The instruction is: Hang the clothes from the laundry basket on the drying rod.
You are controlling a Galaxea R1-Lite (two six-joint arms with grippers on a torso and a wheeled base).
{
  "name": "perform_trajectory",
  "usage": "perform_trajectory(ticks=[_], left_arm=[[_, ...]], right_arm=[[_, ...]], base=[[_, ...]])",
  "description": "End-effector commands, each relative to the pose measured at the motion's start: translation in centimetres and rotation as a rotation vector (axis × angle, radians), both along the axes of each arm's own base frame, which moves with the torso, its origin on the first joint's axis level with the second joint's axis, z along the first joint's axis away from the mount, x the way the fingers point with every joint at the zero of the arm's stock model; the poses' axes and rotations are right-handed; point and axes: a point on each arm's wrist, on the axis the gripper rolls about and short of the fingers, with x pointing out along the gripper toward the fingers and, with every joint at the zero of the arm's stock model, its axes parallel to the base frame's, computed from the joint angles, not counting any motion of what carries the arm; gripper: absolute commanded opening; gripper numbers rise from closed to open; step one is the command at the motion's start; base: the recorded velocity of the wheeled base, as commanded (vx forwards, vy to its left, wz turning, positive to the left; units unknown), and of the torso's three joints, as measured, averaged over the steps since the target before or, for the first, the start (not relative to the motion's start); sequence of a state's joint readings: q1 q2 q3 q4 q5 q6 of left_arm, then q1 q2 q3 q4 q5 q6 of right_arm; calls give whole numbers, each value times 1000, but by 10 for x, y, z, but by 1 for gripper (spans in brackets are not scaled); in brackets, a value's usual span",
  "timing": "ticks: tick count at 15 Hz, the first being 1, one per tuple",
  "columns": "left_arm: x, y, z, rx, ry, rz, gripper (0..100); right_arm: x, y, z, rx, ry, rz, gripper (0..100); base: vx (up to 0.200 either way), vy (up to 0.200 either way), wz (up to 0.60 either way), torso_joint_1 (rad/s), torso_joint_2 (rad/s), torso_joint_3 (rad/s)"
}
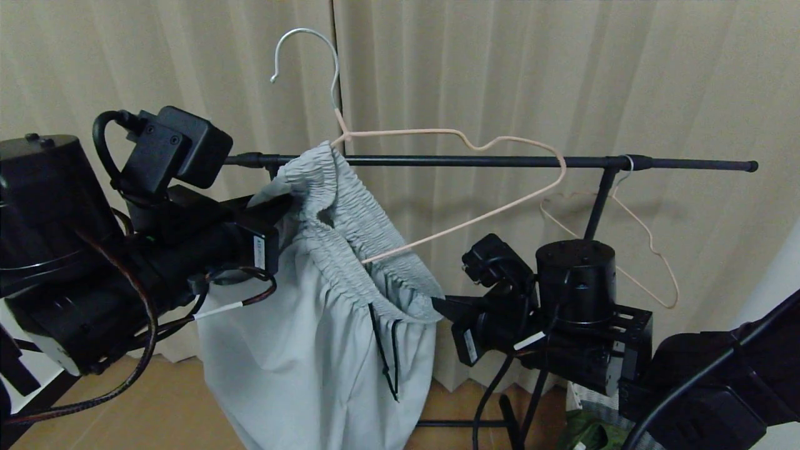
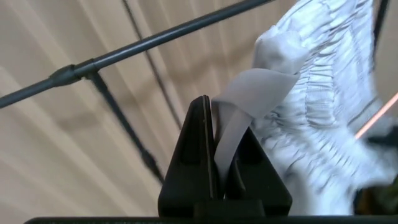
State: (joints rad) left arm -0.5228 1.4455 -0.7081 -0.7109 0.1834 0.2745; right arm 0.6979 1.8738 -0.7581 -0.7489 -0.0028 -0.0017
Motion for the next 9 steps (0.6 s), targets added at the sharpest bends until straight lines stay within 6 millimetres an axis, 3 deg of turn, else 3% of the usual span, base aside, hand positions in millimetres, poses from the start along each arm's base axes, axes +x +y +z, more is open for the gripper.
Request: perform_trajectory(ticks=[1,4,9], left_arm=[[-2,9,-4,36,2,30,0],[-1,29,-15,176,-3,101,0],[-5,34,-27,265,18,106,0]], right_arm=[[9,-21,10,12,-24,-66,0],[20,-51,24,33,-62,-161,0],[35,-80,34,50,-94,-264,0]], base=[[0,0,0,0,0,0],[0,0,0,0,0,0],[0,0,0,0,0,0]])
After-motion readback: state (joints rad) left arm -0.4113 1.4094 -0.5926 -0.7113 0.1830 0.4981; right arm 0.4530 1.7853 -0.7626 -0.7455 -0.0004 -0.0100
